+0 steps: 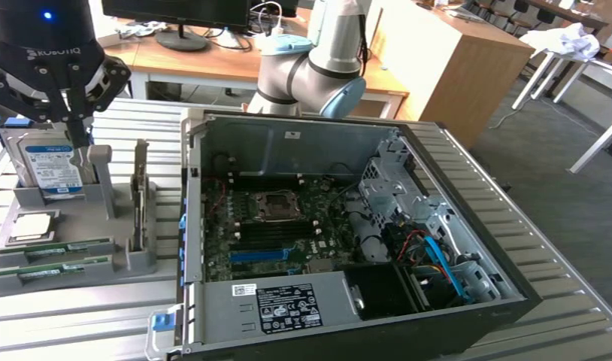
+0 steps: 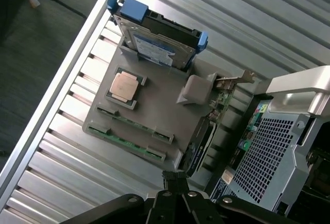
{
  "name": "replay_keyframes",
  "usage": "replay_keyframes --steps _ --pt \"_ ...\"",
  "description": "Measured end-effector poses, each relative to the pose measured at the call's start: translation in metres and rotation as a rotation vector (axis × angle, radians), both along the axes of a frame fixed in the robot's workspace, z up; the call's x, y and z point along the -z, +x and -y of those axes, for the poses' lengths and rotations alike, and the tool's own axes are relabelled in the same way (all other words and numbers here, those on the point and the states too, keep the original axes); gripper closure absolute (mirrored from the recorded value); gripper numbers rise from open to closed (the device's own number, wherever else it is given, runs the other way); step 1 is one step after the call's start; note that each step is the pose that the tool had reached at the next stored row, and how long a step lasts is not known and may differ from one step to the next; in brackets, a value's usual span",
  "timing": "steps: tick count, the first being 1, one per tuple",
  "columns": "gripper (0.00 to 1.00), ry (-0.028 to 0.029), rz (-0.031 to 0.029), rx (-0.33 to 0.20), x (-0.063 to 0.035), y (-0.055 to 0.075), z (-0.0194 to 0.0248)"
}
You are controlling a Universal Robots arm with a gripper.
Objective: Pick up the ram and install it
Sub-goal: 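Pick up the ram and move it above insertion slot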
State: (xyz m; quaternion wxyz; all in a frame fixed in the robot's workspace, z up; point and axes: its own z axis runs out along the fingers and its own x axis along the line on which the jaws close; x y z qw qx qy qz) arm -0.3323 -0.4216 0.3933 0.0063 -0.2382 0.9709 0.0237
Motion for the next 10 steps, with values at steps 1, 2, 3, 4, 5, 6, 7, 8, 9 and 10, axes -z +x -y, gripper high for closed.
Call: replay_keyframes --steps 1,2,3,4,5,6,7,8,9,10 --pt "0.90 0.0000 0.0000 -0.006 0.0000 0.0000 0.0000" --pt "0.90 -0.0001 0.0000 -0.013 0.0000 0.0000 0.0000" --pt "0.90 0.0000 0.0000 -0.019 0.0000 0.0000 0.0000" --pt "0.90 0.0000 -0.0001 -0.025 0.0000 0.0000 0.0000" --pt "0.90 0.0000 0.0000 -0.031 0.0000 0.0000 0.0000" --pt "0.90 0.0000 0.0000 -0.038 0.0000 0.0000 0.0000" --pt "0.90 0.0000 0.0000 -0.044 0.0000 0.0000 0.0000" --pt "0.90 0.0000 0.0001 -0.052 0.0000 0.0000 0.0000" --pt "0.90 0.0000 0.0001 -0.061 0.0000 0.0000 0.0000" --pt "0.90 0.0000 0.0000 -0.070 0.0000 0.0000 0.0000"
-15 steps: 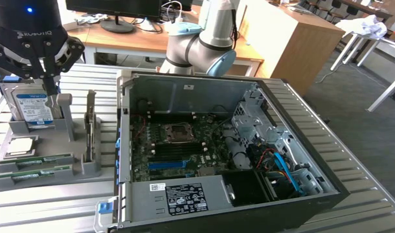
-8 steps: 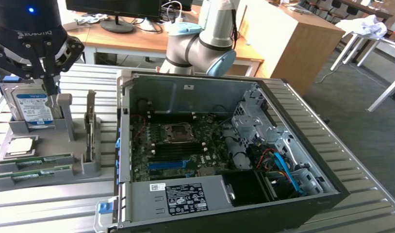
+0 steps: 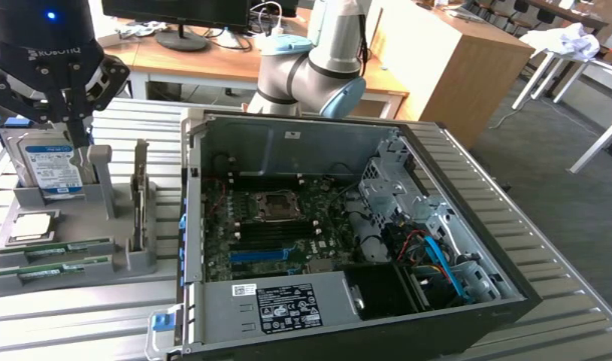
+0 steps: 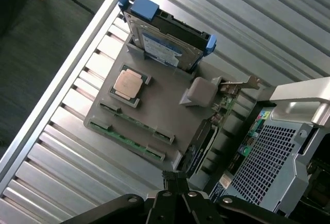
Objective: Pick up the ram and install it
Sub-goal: 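Pick up the ram and move it above insertion slot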
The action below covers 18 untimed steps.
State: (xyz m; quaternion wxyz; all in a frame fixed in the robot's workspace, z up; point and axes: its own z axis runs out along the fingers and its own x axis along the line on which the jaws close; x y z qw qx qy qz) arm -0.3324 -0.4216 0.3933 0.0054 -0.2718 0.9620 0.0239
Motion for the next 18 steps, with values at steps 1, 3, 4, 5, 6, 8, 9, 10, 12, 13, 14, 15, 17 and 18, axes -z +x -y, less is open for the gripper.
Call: replay_keyframes --steps 1,3,4,5,6,8,9,10,12,13,14,15,17,18 --pt "0.90 0.0000 0.0000 -0.009 0.0000 0.0000 0.0000" --pt "0.90 0.0001 0.0000 -0.027 0.0000 0.0000 0.0000" --pt "0.90 0.0000 0.0001 -0.037 0.0000 0.0000 0.0000" --pt "0.90 0.0000 -0.0001 -0.046 0.0000 0.0000 0.0000" --pt "0.90 0.0000 0.0000 -0.055 0.0000 0.0000 0.0000" --pt "0.90 0.0000 0.0000 -0.075 0.0000 0.0000 0.0000" --pt "0.90 0.0000 0.0000 -0.084 0.0000 0.0000 0.0000" --pt "0.90 0.0000 -0.0001 -0.092 0.0000 -0.0001 0.0000" --pt "0.90 0.0001 0.0000 -0.104 0.0000 -0.0003 0.0000" --pt "0.90 0.0001 0.0001 -0.110 0.0001 -0.0005 0.0000" --pt "0.90 0.0001 0.0001 -0.116 0.0001 -0.0009 0.0000" --pt "0.90 0.0000 0.0000 -0.122 0.0000 -0.0011 0.0000" --pt "0.90 0.0001 0.0001 -0.136 0.0000 -0.0016 0.0000" --pt "0.90 0.0001 0.0001 -0.143 0.0001 -0.0019 0.0000"
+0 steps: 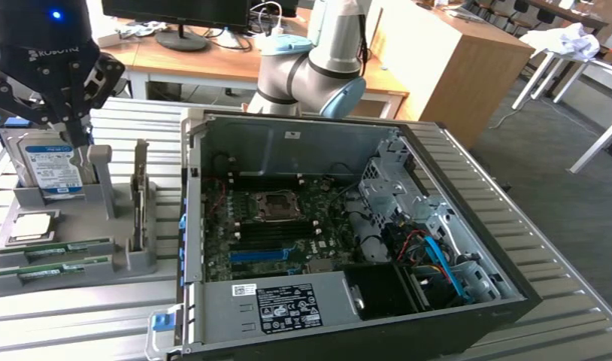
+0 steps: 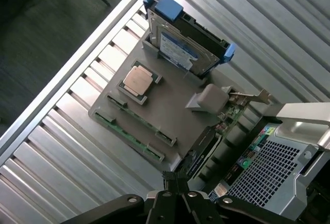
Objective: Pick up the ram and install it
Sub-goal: 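Pick up the ram and move it above insertion slot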
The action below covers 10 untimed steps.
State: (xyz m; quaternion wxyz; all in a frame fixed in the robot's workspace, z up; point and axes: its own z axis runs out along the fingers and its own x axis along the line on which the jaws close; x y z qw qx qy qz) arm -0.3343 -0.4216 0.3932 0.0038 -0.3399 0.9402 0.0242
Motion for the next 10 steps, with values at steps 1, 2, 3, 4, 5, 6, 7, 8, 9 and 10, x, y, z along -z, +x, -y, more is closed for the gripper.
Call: replay_keyframes --steps 1,2,3,4,5,6,7,8,9,10 --pt "0.90 -0.0001 -0.0001 -0.007 -0.0001 -0.0003 0.0000" --pt "0.90 0.0000 0.0000 -0.015 0.0000 -0.0004 0.0000" --pt "0.90 0.0000 -0.0001 -0.024 0.0000 -0.0006 0.0000" --pt "0.90 0.0000 0.0000 -0.033 0.0000 -0.0008 0.0000" --pt "0.90 -0.0001 -0.0001 -0.043 -0.0001 -0.0009 0.0000" --pt "0.90 -0.0001 -0.0001 -0.053 -0.0001 -0.0010 0.0000" --pt "0.90 -0.0002 -0.0002 -0.064 -0.0001 -0.0011 0.0000" --pt "0.90 -0.0002 -0.0003 -0.074 -0.0002 -0.0012 0.0000" --pt "0.90 -0.0002 -0.0003 -0.085 -0.0001 -0.0012 0.0000" --pt "0.90 -0.0002 -0.0002 -0.096 -0.0001 -0.0013 0.0000"
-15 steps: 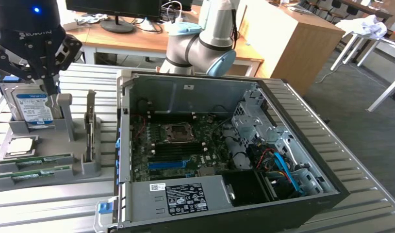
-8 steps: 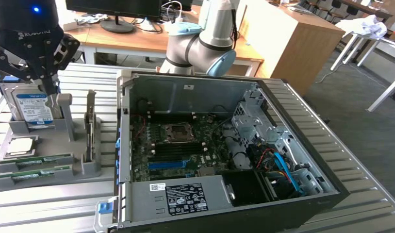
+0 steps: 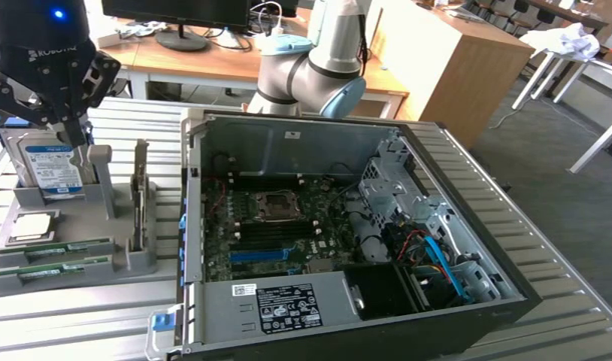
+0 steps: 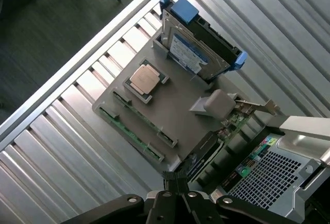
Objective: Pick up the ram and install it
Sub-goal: 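Pick up the ram and move it above insertion slot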
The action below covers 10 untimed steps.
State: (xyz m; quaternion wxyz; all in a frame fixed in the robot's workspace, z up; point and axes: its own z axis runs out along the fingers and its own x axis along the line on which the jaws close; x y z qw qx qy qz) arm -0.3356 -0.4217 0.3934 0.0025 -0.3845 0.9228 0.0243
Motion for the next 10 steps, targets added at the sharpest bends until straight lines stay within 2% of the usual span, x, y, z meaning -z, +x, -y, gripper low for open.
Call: replay_keyframes --steps 10 --pt "0.90 0.0002 0.0002 -0.103 0.0002 -0.0006 0.0000"
